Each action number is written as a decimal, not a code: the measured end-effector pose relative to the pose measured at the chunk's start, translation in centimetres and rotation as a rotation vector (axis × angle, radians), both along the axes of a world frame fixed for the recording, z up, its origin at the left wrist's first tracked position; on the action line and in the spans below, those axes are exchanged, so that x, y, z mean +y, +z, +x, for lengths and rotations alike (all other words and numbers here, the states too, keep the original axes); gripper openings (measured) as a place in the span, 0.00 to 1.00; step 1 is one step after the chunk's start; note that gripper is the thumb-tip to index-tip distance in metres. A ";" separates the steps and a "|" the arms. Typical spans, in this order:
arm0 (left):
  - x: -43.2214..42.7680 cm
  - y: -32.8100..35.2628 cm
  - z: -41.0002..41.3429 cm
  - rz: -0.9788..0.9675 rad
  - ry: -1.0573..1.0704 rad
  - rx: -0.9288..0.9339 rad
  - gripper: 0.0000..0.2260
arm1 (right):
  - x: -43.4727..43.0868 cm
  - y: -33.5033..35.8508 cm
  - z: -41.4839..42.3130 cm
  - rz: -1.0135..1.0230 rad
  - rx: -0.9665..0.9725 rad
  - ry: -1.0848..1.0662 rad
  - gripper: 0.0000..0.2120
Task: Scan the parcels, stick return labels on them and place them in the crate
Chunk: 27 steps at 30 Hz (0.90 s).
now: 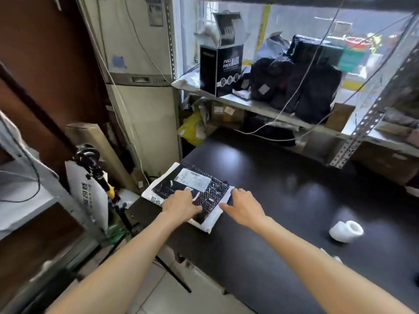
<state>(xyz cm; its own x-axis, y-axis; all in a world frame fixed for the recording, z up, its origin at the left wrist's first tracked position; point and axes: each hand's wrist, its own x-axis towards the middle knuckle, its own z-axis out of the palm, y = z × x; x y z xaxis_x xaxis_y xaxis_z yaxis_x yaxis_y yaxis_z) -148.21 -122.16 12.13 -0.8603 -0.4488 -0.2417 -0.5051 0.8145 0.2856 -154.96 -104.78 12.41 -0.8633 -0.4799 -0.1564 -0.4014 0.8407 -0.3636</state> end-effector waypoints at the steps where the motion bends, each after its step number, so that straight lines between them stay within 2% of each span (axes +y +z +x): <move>1: -0.4 -0.2 -1.1 0.002 0.011 -0.003 0.20 | -0.5 -0.2 -1.4 0.000 -0.005 0.008 0.20; 4: -2.0 -0.9 -4.4 -0.013 0.050 -0.007 0.20 | -2.3 -0.6 -5.8 -0.005 -0.020 0.042 0.17; 8: -4.7 -1.8 -7.5 -0.014 0.112 -0.029 0.20 | -4.9 -1.2 -10.3 0.027 -0.018 0.125 0.19; 13: -7.4 -3.3 -9.7 0.010 0.191 -0.054 0.21 | -7.8 -2.8 -13.9 0.067 -0.054 0.203 0.25; 20: -10.1 -6.1 -11.1 -0.003 0.246 -0.110 0.41 | -11.6 -6.4 -15.8 0.127 -0.130 0.220 0.31; 24: -10.9 -7.6 -11.2 0.005 0.241 -0.081 0.46 | -12.8 -8.2 -15.3 0.208 -0.057 0.197 0.37; 27: -11.4 -8.0 -11.5 -0.034 0.228 -0.071 0.47 | -13.2 -8.3 -15.6 0.141 -0.077 0.129 0.37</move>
<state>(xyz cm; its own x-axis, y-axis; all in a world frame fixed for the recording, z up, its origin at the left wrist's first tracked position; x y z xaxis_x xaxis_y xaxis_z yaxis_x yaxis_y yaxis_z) -159.68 -133.56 4.15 -0.7174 -0.6382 -0.2792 -0.6946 0.6857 0.2176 -170.57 -117.97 4.15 -0.7790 -0.5541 -0.2936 -0.4843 0.8290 -0.2795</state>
